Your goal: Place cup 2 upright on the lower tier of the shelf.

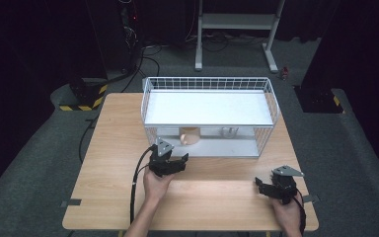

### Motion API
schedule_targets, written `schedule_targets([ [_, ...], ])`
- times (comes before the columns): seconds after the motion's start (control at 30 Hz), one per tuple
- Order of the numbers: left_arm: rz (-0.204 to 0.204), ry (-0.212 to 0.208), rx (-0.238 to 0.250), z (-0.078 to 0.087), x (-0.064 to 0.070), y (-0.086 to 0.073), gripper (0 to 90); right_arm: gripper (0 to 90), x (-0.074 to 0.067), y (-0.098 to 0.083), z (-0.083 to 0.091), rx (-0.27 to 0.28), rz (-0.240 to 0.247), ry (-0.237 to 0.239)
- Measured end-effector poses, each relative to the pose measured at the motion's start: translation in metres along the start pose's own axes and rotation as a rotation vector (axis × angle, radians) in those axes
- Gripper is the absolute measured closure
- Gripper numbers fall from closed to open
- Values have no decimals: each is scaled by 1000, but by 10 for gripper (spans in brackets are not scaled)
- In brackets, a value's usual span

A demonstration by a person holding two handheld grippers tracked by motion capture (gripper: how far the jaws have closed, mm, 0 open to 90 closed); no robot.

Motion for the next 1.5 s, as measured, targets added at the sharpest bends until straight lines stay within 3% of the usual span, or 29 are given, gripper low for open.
schedule_targets([
  [0.3, 25, -19, 5, 7, -4, -2, 276, 239, 0, 0, 0, 0, 0, -1],
  [1.5, 45, -32, 2, 30, -25, -14, 275, 238, 0, 0, 0, 0, 1, -1],
])
Point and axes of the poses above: each handheld gripper's, and its own axes: z roughly backward along the jaws, y roughly out of its top, x roughly to its right, the point moved 5 cm from there along -z, roughly forward along the jaws, and after that the axes turned 15 degrees about y, right-handed, at the moved point
